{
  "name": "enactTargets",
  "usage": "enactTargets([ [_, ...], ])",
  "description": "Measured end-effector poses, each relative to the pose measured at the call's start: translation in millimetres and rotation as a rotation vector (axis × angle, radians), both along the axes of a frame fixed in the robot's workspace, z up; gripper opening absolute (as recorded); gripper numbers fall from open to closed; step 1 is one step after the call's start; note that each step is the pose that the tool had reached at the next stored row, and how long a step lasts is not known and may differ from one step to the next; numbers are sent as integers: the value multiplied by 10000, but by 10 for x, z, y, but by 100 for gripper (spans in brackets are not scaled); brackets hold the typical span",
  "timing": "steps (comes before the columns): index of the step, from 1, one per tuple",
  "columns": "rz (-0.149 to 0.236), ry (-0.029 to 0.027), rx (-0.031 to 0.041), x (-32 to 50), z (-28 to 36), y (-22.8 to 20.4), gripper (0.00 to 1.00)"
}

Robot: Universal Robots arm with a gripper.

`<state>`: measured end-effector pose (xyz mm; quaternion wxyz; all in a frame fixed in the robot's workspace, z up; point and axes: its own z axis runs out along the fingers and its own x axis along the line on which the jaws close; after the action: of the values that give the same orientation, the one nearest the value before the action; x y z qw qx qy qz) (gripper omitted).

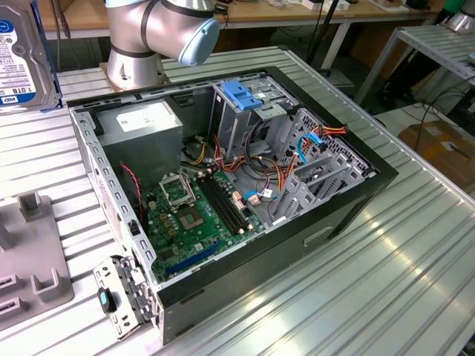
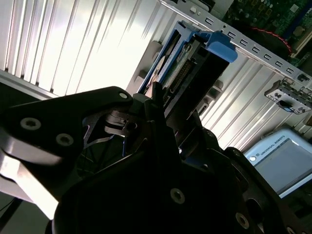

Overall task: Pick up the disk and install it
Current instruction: 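Pick up the disk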

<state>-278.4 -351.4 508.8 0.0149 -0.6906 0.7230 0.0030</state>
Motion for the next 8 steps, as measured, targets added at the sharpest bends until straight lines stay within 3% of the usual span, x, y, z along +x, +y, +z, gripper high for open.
enactTargets([
  [8, 0, 1, -1, 44, 0, 0, 35],
])
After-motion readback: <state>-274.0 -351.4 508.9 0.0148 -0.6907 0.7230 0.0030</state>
